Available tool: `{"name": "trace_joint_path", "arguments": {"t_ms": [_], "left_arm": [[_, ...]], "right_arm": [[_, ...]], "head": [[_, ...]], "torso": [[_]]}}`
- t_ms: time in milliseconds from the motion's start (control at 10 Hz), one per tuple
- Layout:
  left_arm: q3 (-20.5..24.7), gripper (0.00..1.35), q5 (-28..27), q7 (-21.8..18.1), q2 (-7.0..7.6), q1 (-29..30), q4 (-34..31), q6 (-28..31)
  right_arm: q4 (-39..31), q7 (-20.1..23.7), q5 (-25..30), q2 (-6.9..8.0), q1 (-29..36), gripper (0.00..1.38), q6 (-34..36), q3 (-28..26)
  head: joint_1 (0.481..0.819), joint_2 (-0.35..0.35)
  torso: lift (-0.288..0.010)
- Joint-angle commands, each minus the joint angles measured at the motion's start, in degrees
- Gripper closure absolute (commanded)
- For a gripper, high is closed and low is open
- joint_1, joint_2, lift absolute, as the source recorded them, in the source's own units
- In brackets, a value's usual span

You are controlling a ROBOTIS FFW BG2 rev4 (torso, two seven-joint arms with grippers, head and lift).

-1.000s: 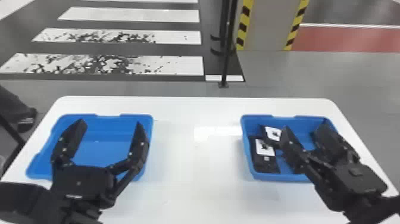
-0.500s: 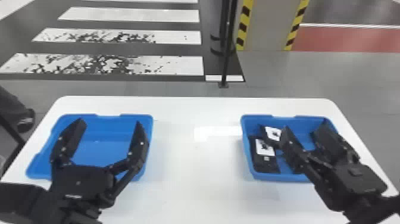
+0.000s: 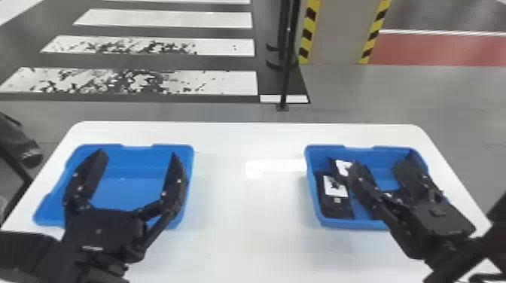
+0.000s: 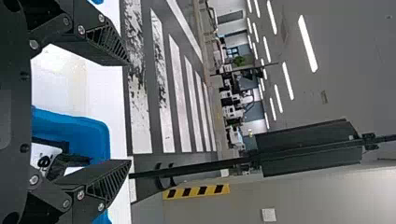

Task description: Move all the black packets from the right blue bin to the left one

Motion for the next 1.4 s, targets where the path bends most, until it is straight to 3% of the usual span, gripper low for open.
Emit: {"name": "trace_joint_path", "arguments": {"t_ms": [0,500,800,1300], "left_arm": [[0.00,0.02,-0.06,0.05,0.00,-0.03,0.00,-0.13],[0.00,0.02,-0.06,0.05,0.00,0.11,0.00,-0.27],[-0.12,0.02,-0.17,-0.04,0.00,0.11,0.00,-0.27],[0.00,0.03,-0.17,-0.04,0.09,0.11,0.00,-0.69]], "right_arm": [[1.88,0.01,0.49,-0.38,-4.37,0.30,4.07,0.26],[14.40,1.68,3.69,-0.47,-19.28,0.30,20.81,0.48],[18.06,1.68,4.38,-0.47,-23.08,0.30,26.71,0.71],[23.96,1.68,4.95,-0.47,-26.17,0.31,29.10,2.20]], "head": [[0.695,-0.030],[0.695,-0.044],[0.695,-0.056],[0.695,-0.058]], "torso": [[-0.140],[-0.140],[-0.140],[-0.140]]}}
